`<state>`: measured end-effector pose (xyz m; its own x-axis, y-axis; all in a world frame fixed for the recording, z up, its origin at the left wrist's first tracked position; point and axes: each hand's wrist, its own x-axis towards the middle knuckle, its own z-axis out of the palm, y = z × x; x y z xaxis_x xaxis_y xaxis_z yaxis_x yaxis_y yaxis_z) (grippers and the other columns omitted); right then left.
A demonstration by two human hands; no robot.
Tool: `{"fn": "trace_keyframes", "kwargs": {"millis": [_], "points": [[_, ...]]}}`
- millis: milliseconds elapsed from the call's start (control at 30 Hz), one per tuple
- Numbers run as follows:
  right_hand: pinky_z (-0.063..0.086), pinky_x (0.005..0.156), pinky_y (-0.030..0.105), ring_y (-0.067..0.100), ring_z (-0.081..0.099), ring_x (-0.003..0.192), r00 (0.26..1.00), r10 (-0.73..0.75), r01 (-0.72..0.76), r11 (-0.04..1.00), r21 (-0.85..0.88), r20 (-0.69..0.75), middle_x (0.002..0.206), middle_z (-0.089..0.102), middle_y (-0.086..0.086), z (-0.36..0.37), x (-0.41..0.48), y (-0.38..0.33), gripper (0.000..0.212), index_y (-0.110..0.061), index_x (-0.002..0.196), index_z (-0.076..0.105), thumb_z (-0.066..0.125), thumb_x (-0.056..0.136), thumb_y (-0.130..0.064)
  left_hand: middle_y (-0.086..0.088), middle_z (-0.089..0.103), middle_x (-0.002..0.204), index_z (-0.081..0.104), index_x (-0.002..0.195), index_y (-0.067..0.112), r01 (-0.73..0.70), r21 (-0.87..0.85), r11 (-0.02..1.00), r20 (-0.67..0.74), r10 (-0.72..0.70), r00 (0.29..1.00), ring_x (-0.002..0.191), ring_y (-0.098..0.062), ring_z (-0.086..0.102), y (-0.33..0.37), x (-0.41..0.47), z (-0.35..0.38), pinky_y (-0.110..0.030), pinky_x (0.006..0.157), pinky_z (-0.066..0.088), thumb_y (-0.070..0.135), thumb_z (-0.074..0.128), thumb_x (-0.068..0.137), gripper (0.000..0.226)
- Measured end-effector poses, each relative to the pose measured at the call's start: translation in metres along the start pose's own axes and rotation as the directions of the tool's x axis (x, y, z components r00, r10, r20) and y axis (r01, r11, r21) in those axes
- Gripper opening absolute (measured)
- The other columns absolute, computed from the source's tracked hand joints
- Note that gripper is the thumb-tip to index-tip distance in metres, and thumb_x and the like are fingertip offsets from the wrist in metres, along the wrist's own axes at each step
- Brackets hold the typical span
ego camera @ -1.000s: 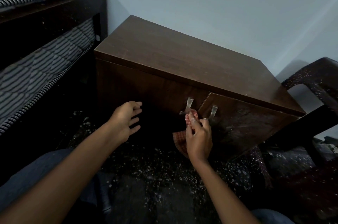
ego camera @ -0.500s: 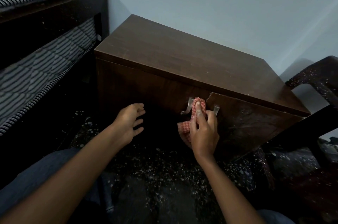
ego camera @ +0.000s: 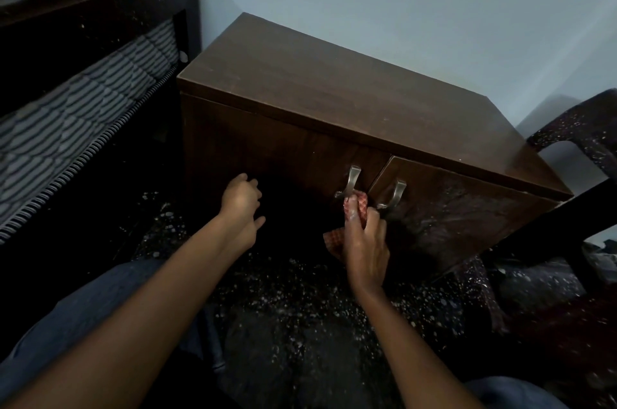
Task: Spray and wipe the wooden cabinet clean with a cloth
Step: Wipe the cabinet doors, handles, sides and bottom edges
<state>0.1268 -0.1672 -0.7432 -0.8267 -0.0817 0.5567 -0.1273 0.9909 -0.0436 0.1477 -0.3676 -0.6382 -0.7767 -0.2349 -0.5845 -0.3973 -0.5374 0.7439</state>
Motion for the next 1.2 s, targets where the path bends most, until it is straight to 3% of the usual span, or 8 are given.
{"fn": "trace_keyframes", "kwargs": {"millis": [167,367,533,733,833,933,1067,1200], "points": [[0.051,0.050,0.030,0.028,0.056,0.085,0.999,0.035,-0.036,0.999,0.035,0.028,0.113,0.044,0.014,0.028,-0.017,-0.013,0.072,-0.008,0.139,0.038,0.073,0.076,-0.007,-0.002,0.038,0.148,0.018,0.148,0.023,0.006,-0.099,0.995,-0.029,-0.009,1.000,0.138,-0.022,0.033,-0.002,0.005,-0.002,-0.043,0.110,0.028,0.002,0.026,0.097,0.056],[0.054,0.058,0.031,0.031,0.054,0.095,0.986,0.163,-0.167,0.975,0.145,0.036,0.121,0.041,0.016,0.045,-0.017,-0.047,0.074,-0.001,0.139,0.029,0.069,0.077,-0.004,-0.005,0.044,0.137,0.032,0.142,0.020,0.002,-0.032,0.999,-0.131,-0.007,0.991,0.113,-0.021,0.043,-0.012,0.011,-0.011,-0.040,0.103,0.035,0.000,0.032,0.094,0.052],[0.056,0.061,0.034,0.027,0.042,0.095,0.996,0.074,-0.080,0.988,0.132,0.047,0.122,0.036,0.017,0.061,-0.024,-0.070,0.064,0.002,0.140,0.026,0.048,0.081,-0.008,-0.005,0.044,0.137,0.039,0.136,0.021,0.012,-0.019,1.000,-0.173,-0.015,0.985,0.115,-0.020,0.042,-0.013,0.021,-0.022,-0.038,0.097,0.037,0.001,0.036,0.092,0.048],[0.049,0.054,0.034,0.029,0.054,0.079,0.991,-0.135,0.134,0.990,0.040,0.009,0.114,0.051,0.017,0.065,-0.023,-0.073,0.082,-0.012,0.139,0.033,0.076,0.070,-0.012,-0.005,0.047,0.135,0.045,0.129,0.017,0.022,-0.022,1.000,-0.204,-0.026,0.979,0.110,-0.020,0.043,-0.019,0.036,-0.031,-0.038,0.094,0.037,0.004,0.037,0.092,0.040],[0.047,0.059,0.037,0.032,0.053,0.073,0.996,0.075,-0.075,0.997,0.001,-0.037,0.107,0.055,0.018,0.066,-0.026,-0.058,0.077,-0.028,0.136,0.036,0.077,0.072,-0.015,-0.004,0.046,0.136,0.039,0.137,0.020,0.027,-0.023,0.999,-0.194,-0.031,0.980,0.111,-0.019,0.043,-0.023,0.041,-0.032,-0.039,0.098,0.036,0.005,0.038,0.092,0.048],[0.049,0.064,0.040,0.035,0.052,0.077,0.925,0.374,-0.363,0.922,0.134,-0.062,0.103,0.054,0.021,0.066,-0.026,-0.047,0.071,-0.024,0.139,0.033,0.071,0.079,-0.016,-0.004,0.044,0.140,0.037,0.140,0.021,0.030,-0.004,1.000,-0.178,-0.030,0.984,0.126,-0.021,0.041,-0.026,0.044,-0.033,-0.039,0.100,0.035,0.006,0.038,0.092,0.050],[0.050,0.067,0.040,0.036,0.051,0.082,0.911,0.406,-0.377,0.891,0.253,-0.073,0.103,0.050,0.022,0.062,-0.019,-0.054,0.061,-0.005,0.140,0.033,0.061,0.086,-0.011,-0.003,0.042,0.142,0.036,0.141,0.021,0.028,0.012,1.000,-0.175,-0.025,0.984,0.130,-0.022,0.039,-0.030,0.049,-0.033,-0.039,0.102,0.035,0.007,0.039,0.093,0.049],[0.047,0.073,0.039,0.031,0.046,0.090,0.888,0.439,-0.389,0.875,0.287,-0.135,0.110,0.048,0.020,0.059,-0.002,-0.060,0.056,-0.002,0.142,0.029,0.049,0.090,-0.015,-0.004,0.041,0.143,0.036,0.141,0.020,0.037,0.026,0.999,-0.193,-0.031,0.981,0.131,-0.023,0.038,-0.037,0.054,-0.031,-0.039,0.098,0.035,0.007,0.039,0.093,0.050]]}}
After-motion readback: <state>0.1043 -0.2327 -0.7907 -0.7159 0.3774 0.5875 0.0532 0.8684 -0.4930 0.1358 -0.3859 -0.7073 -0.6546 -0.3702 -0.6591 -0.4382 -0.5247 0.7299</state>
